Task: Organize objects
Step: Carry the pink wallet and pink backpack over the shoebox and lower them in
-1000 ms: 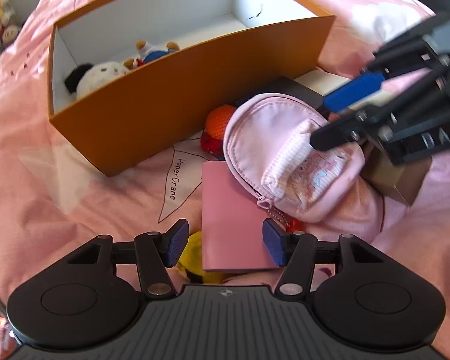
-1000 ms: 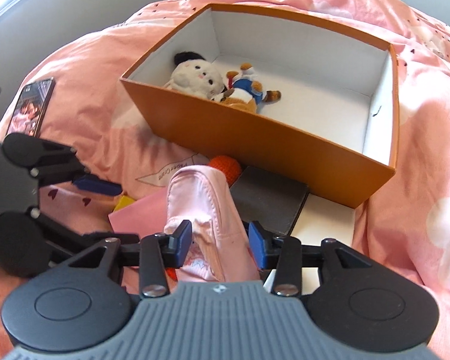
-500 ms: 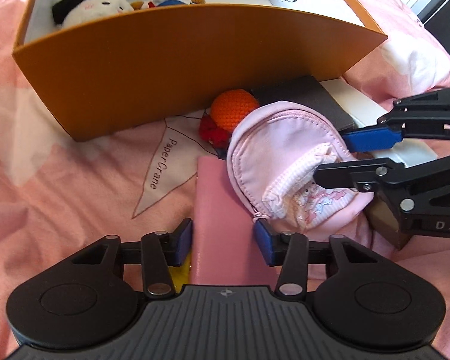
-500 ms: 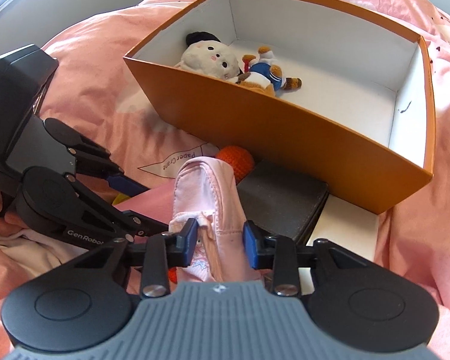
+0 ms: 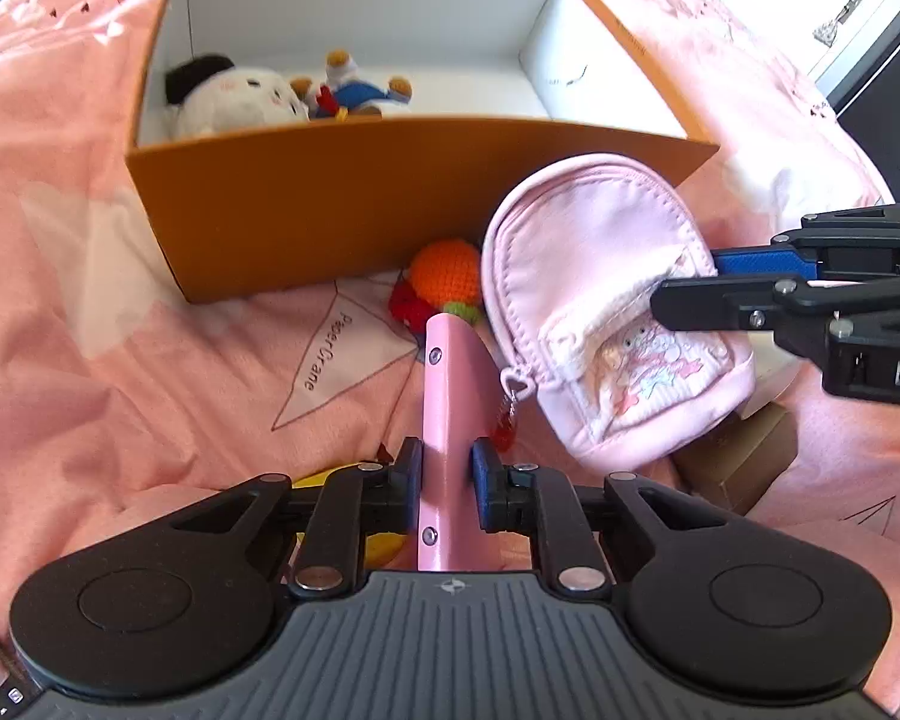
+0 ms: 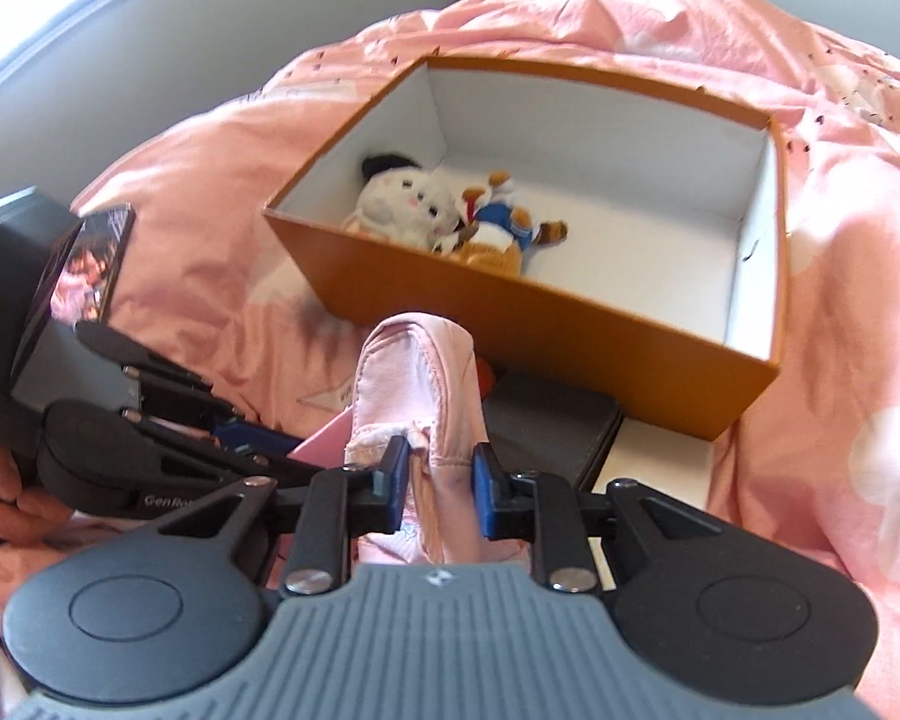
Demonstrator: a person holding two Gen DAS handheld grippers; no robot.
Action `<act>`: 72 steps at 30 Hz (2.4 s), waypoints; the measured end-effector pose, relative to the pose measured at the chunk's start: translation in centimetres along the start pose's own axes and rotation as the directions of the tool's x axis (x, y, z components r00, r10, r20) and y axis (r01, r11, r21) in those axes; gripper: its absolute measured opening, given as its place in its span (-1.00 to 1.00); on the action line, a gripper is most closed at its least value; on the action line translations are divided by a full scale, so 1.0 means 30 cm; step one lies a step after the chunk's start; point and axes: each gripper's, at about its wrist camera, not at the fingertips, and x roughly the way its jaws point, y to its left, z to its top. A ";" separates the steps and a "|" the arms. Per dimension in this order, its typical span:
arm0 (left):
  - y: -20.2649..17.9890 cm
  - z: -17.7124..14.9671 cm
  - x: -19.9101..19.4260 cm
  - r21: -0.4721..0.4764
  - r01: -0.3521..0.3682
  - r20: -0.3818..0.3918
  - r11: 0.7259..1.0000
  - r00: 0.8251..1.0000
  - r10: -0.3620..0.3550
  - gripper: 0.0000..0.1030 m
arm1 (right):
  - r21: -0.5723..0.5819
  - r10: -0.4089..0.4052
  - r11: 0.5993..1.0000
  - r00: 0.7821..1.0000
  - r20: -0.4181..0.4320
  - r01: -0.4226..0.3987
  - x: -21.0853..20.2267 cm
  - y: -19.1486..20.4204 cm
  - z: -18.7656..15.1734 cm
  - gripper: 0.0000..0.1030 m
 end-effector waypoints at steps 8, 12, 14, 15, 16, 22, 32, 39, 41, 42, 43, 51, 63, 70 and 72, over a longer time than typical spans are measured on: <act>-0.006 0.060 -0.158 -0.056 0.042 0.147 0.998 0.989 -0.033 -0.64 | 0.094 -0.025 0.995 0.994 0.110 0.015 -0.113 -0.043 0.050 -0.56; -0.010 0.131 -0.241 -0.063 0.089 0.242 0.994 0.968 -0.071 -0.65 | 0.151 -0.038 0.988 0.984 0.172 0.012 -0.168 -0.084 0.093 -0.57; -0.007 0.180 -0.279 -0.066 0.101 0.294 0.993 0.953 -0.078 -0.65 | 0.173 -0.061 0.985 0.976 0.210 0.025 -0.200 -0.106 0.123 -0.57; -0.006 0.211 -0.288 -0.071 0.103 0.317 0.992 0.945 -0.076 -0.65 | 0.182 -0.077 0.983 0.971 0.226 0.036 -0.213 -0.116 0.137 -0.57; -0.004 0.236 -0.293 -0.077 0.102 0.335 0.992 0.940 -0.071 -0.65 | 0.195 -0.099 0.979 0.965 0.242 0.052 -0.230 -0.127 0.152 -0.57; 0.019 0.407 -0.201 -0.168 0.183 0.376 0.969 0.920 -0.109 -0.65 | 0.262 -0.208 0.956 0.937 0.279 0.134 -0.241 -0.197 0.240 -0.57; 0.066 0.505 0.088 -0.293 0.239 0.238 0.926 0.956 -0.172 -0.65 | 0.295 -0.297 0.929 0.924 0.240 0.222 -0.111 -0.282 0.318 -0.57; 0.094 0.493 0.184 -0.325 0.224 0.175 0.919 0.969 -0.175 -0.66 | 0.302 -0.280 0.929 0.939 0.202 0.212 -0.035 -0.329 0.342 -0.57; 0.095 0.496 0.191 -0.322 0.206 0.163 0.924 0.973 -0.161 -0.66 | 0.296 -0.278 0.931 0.941 0.193 0.214 -0.014 -0.335 0.348 -0.57; 0.093 0.494 0.197 -0.321 0.196 0.152 0.927 0.976 -0.154 -0.66 | 0.296 -0.275 0.931 0.943 0.188 0.212 -0.003 -0.338 0.351 -0.57; 0.090 0.491 0.204 -0.319 0.185 0.140 0.930 0.979 -0.147 -0.66 | 0.296 -0.270 0.932 0.945 0.183 0.209 0.008 -0.342 0.354 -0.57; 0.062 0.464 0.229 -0.268 0.098 0.042 0.958 0.995 -0.090 -0.63 | 0.302 -0.254 0.932 0.955 0.151 0.200 0.061 -0.355 0.348 -0.57; -0.006 0.441 0.168 -0.091 -0.036 0.016 0.995 0.999 0.038 -0.57 | 0.310 -0.226 0.933 0.968 0.110 0.183 0.099 -0.354 0.333 -0.56; -0.022 0.447 0.096 -0.023 -0.074 0.085 0.997 0.993 0.076 -0.44 | 0.310 -0.216 0.934 0.972 0.092 0.178 0.118 -0.347 0.328 -0.56; -0.020 0.465 0.084 -0.036 -0.061 0.116 0.997 0.991 0.065 -0.44 | 0.313 -0.211 0.934 0.973 0.089 0.174 0.119 -0.347 0.330 -0.56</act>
